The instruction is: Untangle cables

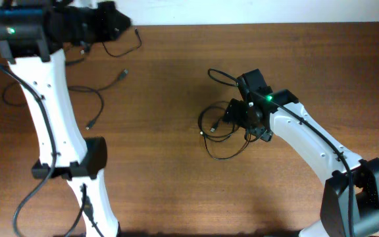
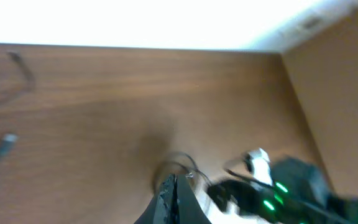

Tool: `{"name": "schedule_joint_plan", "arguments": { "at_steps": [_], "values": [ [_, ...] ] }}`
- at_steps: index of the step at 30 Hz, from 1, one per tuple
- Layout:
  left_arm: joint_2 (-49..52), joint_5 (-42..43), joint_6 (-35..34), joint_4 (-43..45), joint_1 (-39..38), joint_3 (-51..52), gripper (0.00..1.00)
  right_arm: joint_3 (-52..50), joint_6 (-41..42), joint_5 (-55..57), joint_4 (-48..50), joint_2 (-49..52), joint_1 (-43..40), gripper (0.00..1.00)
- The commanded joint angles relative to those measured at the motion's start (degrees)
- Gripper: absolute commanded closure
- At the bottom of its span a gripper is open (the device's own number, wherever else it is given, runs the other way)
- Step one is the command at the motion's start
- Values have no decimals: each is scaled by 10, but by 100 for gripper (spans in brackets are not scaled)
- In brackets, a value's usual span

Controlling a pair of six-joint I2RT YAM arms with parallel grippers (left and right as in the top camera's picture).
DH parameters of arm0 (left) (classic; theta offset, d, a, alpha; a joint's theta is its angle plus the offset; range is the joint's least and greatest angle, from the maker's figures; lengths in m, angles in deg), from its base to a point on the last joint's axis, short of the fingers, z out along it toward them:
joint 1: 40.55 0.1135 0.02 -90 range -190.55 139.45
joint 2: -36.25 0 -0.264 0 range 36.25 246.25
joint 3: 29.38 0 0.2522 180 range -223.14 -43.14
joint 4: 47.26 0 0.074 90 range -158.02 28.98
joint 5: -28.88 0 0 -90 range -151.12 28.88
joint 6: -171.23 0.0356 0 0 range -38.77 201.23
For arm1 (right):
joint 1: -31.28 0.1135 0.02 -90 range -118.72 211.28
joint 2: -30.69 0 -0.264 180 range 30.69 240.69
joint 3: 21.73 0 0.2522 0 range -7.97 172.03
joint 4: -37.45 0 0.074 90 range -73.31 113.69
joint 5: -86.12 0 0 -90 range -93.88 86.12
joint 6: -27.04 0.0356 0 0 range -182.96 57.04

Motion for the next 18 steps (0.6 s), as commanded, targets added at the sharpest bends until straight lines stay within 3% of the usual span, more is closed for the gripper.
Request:
{"name": "schedule_joint_plan", "arguments": {
  "at_steps": [1, 6, 10, 15, 16, 18],
  "values": [
    [-102, -83, 3, -2, -70, 119, 100, -5, -4, 7, 0, 3, 1, 2],
    [-252, -210, 3, -2, -94, 367, 100, -5, -4, 7, 0, 3, 1, 2],
    [-359, -219, 3, 15, -87, 563, 100, -5, -4, 7, 0, 3, 1, 2],
    [-462, -246, -7, 108, -87, 771, 100, -5, -4, 7, 0, 3, 1, 1],
    [-478, -254, -20, 127, -87, 812, 99, -5, -4, 7, 0, 3, 1, 2],
    [-503, -255, -37, 164, -87, 893, 85, -5, -4, 7, 2, 3, 1, 2]
  ]
}}
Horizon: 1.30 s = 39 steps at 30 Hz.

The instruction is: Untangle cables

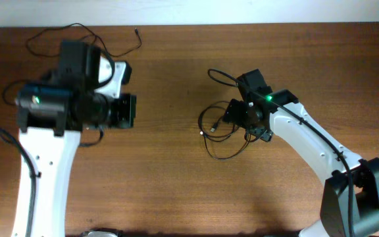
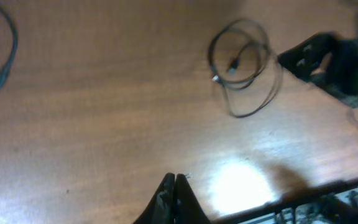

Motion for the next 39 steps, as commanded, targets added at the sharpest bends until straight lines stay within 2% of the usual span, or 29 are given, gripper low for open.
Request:
{"name": "schedule_joint_plan", "arguments": {
  "at_steps": [1, 2, 3, 5, 7, 9, 12, 19, 21, 23, 26, 27, 28, 29, 33, 39],
  "values": [
    [-38, -26, -29, 45, 2, 125, 69, -4, -3, 6, 10, 2, 1, 2],
    [-38, -24, -30, 52, 2, 145, 58, -4, -3, 5, 27, 2, 1, 2],
    [-37, -24, -30, 57, 2, 162, 36, -4, -3, 5, 46, 2, 1, 2],
    [-33, -22, -30, 76, 2, 207, 20, -4, -3, 5, 98, 2, 1, 2],
    [-33, -22, -31, 97, 2, 240, 5, -4, -3, 0, 106, 2, 1, 2],
    [-33, -22, -42, 117, 2, 262, 0, -4, -3, -63, 85, 2, 1, 2],
    [-33, -23, -44, 154, 4, 279, 1, -4, -3, -191, 49, 2, 1, 2],
    [-20, -115, -153, 309, 91, 279, 1, -4, -4, -209, 14, 2, 20, 2],
    [-5, -125, -177, 350, 128, 279, 5, -4, -4, -208, 7, 2, 25, 1],
    [21, -124, -180, 392, 170, 279, 23, -4, -4, -207, 8, 2, 25, 2],
    [75, -135, -180, 434, 217, 279, 53, -4, -4, -196, 8, 2, 25, 2],
    [91, -141, -180, 441, 226, 279, 69, -4, -4, -185, 8, 2, 25, 1],
    [110, -147, -180, 447, 237, 279, 90, -4, -4, -165, 9, 2, 24, 2],
    [125, -146, -181, 453, 248, 279, 100, -4, -3, -135, 11, 2, 24, 2],
    [178, -149, -180, 484, 267, 279, 100, -4, -3, -60, 24, 2, 23, 2],
    [248, -148, -154, 532, 268, 279, 100, -4, -3, -53, 24, 2, 23, 2]
  ]
}}
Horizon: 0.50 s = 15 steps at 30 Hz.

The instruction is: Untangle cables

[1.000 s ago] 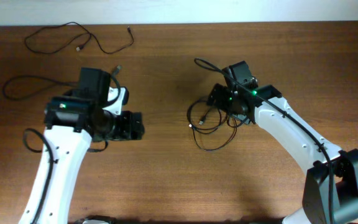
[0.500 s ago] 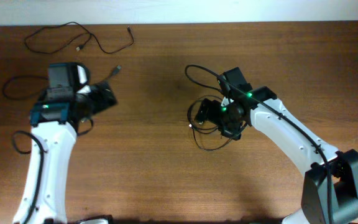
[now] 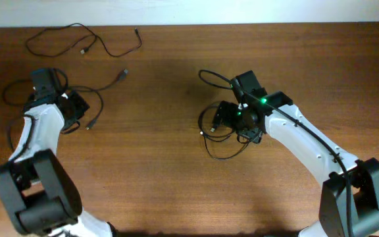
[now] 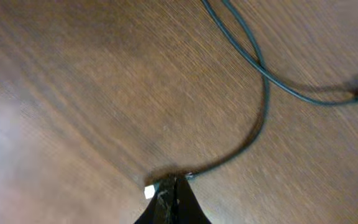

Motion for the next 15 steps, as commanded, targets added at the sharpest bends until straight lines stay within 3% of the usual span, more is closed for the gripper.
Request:
{"name": "schedule_joint_plan", "arguments": {
  "at_steps": [1, 4, 8, 15],
  "values": [
    [36, -4, 24, 16, 1, 0, 100, -2, -3, 23, 0, 2, 1, 1],
    [55, 10, 31, 31, 1, 0, 100, -2, -3, 23, 0, 2, 1, 2],
    [70, 100, 68, 68, 0, 0, 100, -2, -4, 23, 0, 2, 1, 2],
    [92, 95, 68, 75, 0, 0, 100, -2, -4, 23, 0, 2, 1, 2]
  ]
}}
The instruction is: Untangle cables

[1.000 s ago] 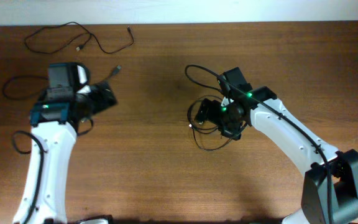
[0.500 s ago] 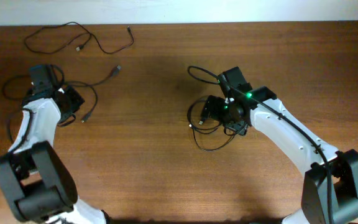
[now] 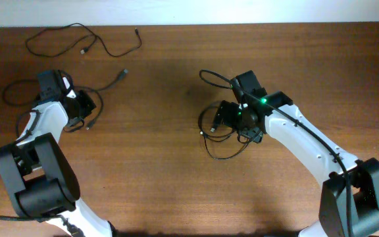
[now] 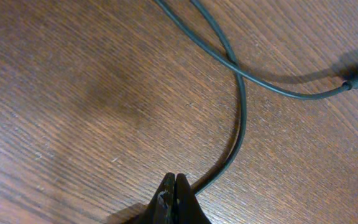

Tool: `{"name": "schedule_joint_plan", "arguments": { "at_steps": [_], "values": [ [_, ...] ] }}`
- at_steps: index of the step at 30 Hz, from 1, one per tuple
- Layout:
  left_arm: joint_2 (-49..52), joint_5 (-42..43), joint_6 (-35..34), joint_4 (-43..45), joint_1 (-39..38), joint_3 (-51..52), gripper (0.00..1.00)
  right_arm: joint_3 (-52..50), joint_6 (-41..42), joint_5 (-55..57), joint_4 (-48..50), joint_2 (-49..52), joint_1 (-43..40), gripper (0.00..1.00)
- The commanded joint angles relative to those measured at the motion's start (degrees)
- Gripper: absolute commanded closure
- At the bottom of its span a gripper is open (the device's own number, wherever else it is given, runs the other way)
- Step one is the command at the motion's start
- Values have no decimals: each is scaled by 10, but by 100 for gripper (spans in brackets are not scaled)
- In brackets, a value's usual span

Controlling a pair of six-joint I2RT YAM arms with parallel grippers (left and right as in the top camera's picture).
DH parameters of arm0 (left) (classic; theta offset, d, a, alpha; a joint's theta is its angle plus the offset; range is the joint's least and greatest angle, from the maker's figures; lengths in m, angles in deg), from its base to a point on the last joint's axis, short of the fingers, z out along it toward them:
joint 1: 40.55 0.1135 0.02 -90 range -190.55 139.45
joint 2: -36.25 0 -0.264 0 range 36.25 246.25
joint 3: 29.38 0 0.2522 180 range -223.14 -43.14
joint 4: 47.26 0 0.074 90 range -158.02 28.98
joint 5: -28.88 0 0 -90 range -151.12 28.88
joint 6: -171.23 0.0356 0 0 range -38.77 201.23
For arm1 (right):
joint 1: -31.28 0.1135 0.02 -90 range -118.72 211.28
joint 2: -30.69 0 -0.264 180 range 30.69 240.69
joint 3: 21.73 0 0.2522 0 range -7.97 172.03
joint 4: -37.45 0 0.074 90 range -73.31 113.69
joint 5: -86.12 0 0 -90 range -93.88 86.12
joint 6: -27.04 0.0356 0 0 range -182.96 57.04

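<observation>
A dark cable [image 4: 241, 106] crosses over itself on the wood and curves down to my left gripper [image 4: 174, 186], which is shut, with the strand touching the right side of its tips. One plug of this cable lies to the right. From overhead the same cable [image 3: 101, 100] loops beside my left gripper [image 3: 84, 113]. At the table's middle a tangle of thin black cables [image 3: 221, 155] lies under my right gripper [image 3: 232, 117], whose jaws are hidden by its own body.
A separate loose cable [image 3: 104, 46] lies along the far left edge of the brown table [image 3: 163, 184]. Another dark strand [image 3: 8, 92] curls at the far left beside my left arm. A cable loop [image 3: 209, 74] rises behind the right wrist.
My left gripper has shifted slightly along the looped cable; the white plug tip beside its fingers is gone from view and the crossing strands sit closer. The right arm has not moved.
My left arm first reached to the far left edge beside a cable there. Then it was high above the table with that cable lying loose. Later it sat low at the looped cable on the left, where it remains. My right gripper stayed on the tangle, shifting slightly left.
</observation>
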Motion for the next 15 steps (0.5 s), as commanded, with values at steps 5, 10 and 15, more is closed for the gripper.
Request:
{"name": "schedule_joint_plan", "arguments": {
  "at_steps": [5, 10, 15],
  "values": [
    [60, 17, 31, -1, 0, 0, 100, -2, -4, 11, 0, 2, 1, 2],
    [60, 83, 31, -9, 0, 0, 100, -2, -3, 11, 0, 2, 1, 2],
    [60, 218, 31, 16, -17, 0, 100, -2, -3, 11, 0, 2, 1, 2]
  ]
}}
